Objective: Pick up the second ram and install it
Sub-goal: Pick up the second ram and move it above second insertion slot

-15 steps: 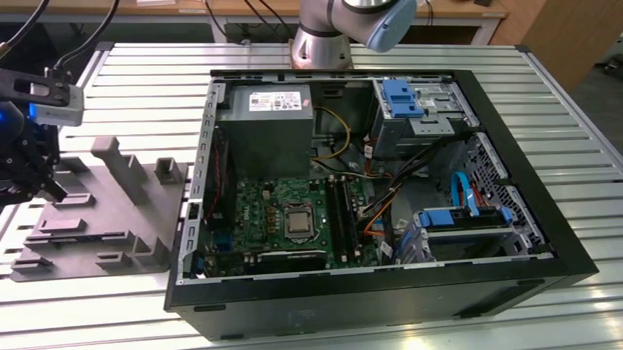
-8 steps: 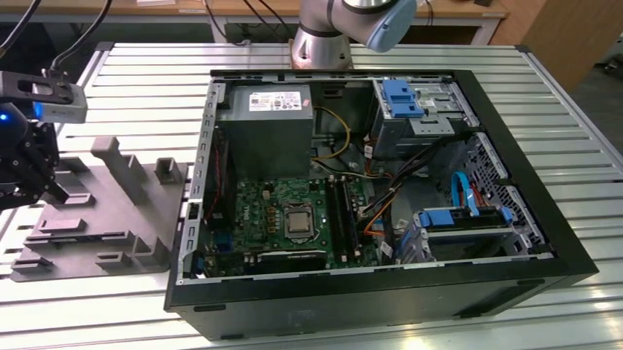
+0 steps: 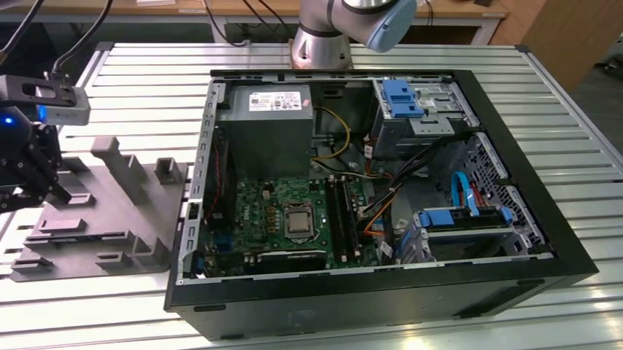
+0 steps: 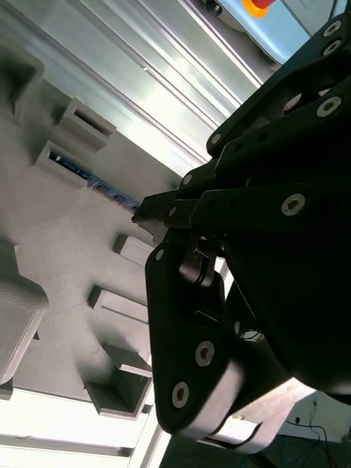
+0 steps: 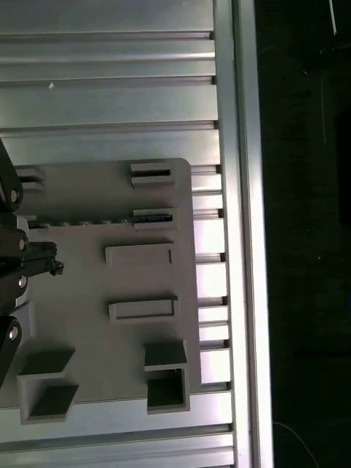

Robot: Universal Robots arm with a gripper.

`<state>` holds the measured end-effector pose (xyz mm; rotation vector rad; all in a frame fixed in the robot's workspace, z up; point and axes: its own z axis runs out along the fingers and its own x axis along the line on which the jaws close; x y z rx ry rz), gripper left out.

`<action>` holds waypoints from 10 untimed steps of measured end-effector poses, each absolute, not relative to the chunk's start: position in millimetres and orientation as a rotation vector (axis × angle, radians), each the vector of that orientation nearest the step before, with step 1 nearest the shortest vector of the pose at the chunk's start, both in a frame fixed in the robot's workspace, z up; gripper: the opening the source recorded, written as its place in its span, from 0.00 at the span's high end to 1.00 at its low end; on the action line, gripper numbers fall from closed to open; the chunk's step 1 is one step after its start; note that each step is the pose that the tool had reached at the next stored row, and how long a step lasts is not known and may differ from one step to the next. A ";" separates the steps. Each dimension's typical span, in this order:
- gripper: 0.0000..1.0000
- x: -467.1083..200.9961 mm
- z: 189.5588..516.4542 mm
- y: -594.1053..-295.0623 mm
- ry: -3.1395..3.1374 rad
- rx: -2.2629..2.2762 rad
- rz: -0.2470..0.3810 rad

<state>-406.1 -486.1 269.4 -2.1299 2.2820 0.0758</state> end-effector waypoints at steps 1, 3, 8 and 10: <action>0.89 -406.1 268.9 -486.2 2.277 -2.135 0.076; 0.89 -406.4 268.0 -486.9 2.273 -2.140 0.077; 0.89 -408.4 264.4 -489.7 2.265 -2.148 0.077; 0.89 -410.7 262.3 -489.8 2.263 -2.150 0.077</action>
